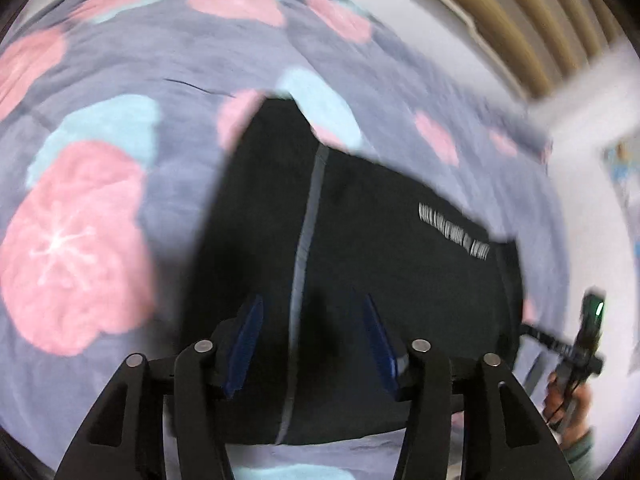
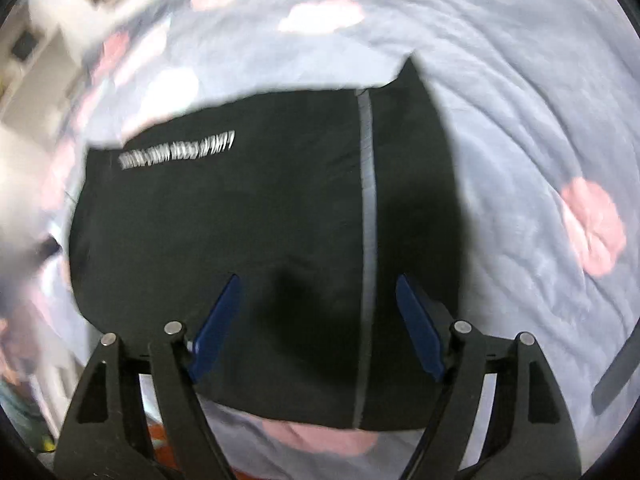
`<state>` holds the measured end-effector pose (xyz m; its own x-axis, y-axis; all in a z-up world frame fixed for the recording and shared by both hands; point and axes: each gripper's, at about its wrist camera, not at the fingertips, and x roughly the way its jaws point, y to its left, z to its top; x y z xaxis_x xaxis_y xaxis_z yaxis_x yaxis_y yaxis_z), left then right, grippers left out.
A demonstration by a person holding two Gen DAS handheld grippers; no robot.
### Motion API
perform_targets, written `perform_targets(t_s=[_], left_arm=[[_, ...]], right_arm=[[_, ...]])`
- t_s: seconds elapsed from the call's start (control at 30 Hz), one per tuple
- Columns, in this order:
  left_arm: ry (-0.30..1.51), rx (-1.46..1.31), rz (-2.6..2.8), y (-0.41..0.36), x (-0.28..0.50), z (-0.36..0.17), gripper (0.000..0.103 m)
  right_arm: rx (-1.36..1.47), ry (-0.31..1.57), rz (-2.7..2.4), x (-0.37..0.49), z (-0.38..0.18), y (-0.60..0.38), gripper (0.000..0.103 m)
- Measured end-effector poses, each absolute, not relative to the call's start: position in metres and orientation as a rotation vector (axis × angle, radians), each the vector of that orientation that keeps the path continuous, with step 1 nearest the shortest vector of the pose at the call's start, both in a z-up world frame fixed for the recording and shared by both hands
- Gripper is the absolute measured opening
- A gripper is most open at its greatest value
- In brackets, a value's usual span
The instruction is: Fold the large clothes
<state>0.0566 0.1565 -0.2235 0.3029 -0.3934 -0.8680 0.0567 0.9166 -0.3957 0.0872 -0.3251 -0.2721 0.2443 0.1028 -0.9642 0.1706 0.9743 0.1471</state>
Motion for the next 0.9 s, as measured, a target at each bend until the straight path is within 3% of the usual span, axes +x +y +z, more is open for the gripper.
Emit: perform_targets(t_s=[0.07, 0.17, 0.33, 0.7, 0.9], left_arm=[[1.320, -0.194, -0.261, 0.132, 0.059, -0.258, 0.054], [1.303, -0.185, -0.228, 0.127, 0.061, -0.280, 0.054], [1.312, -0.158, -0.225, 0.129, 0.064, -0.270, 0.055], [1.124, -0.093, -0.293, 0.110, 0.036, -0.145, 0.055], [1.040, -0.015, -0.270, 0.076, 0.016, -0.083, 0.055]], right_arm=[[0.144, 1.376, -0.104, 0.094, -0.296, -0.307, 0.080], [0.119, 1.399, -0.134, 0.097, -0.325, -0.307, 0.086], [0.161, 1.418, -0.158, 0.110, -0.328, -0.322, 0.087], [0.236, 1.283, -0.235, 0.103, -0.234, -0.340, 0.087], [0.193, 1.184, -0.229, 0.062, -0.172, -0.275, 0.087]])
